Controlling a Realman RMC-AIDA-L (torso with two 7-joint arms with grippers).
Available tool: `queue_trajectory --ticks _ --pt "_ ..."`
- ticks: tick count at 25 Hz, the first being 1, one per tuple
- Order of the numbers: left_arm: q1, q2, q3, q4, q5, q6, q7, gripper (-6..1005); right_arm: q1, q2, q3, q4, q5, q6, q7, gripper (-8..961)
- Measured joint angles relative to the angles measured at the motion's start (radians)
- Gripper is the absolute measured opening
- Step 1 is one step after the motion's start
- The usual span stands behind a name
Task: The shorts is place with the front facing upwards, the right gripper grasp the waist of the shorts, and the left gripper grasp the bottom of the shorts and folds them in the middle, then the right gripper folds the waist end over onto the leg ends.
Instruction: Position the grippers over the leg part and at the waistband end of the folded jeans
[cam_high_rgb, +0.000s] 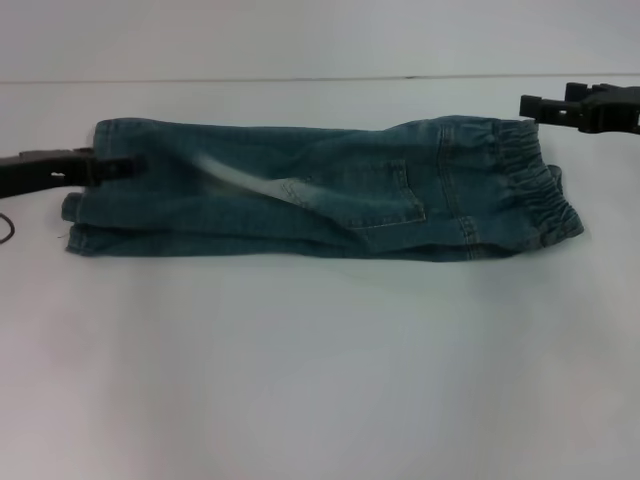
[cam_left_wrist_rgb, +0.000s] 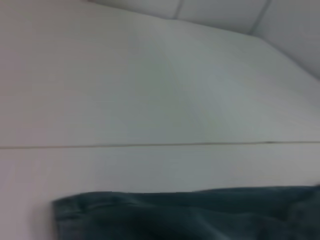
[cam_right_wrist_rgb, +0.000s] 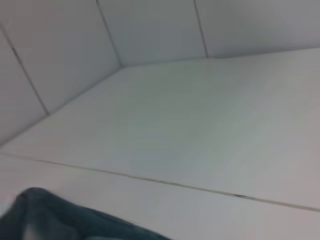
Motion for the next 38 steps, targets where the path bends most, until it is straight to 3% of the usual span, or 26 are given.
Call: queue_trajectory --ticks 6,10,15,20,26,38 --pt "0.042 0.016 -0.003 0.01 -0.106 0.305 0.124 949 -0.039 -0.025 -0.001 -0.108 0.001 -0.233 0.073 936" --pt "0.042 0.012 0.026 0.007 -0.099 0.466 0.194 949 -0.052 -0.059 -0.021 -0.154 -0.004 -0.404 0.107 935" --pt "0.035 0.005 0.093 0.005 -0.098 0.532 0.21 948 -0.057 -0.112 -0.126 -0.178 -0.014 -0.561 0.143 933" --pt "0.029 -0.006 0.132 0.004 -0.098 0.532 0.211 948 -0.048 -0.11 -0.14 -0.23 -0.104 -0.578 0.225 932" --pt "0.024 -0.016 0.163 0.002 -0.098 0.506 0.217 947 0.003 -0.104 -0.145 -0.238 -0.208 -0.5 0.443 928" --pt "-0.009 -0.014 0.203 -0.046 -0.098 0.446 0.226 948 0.112 -0.071 -0.279 -0.23 -0.438 -0.308 0.685 920"
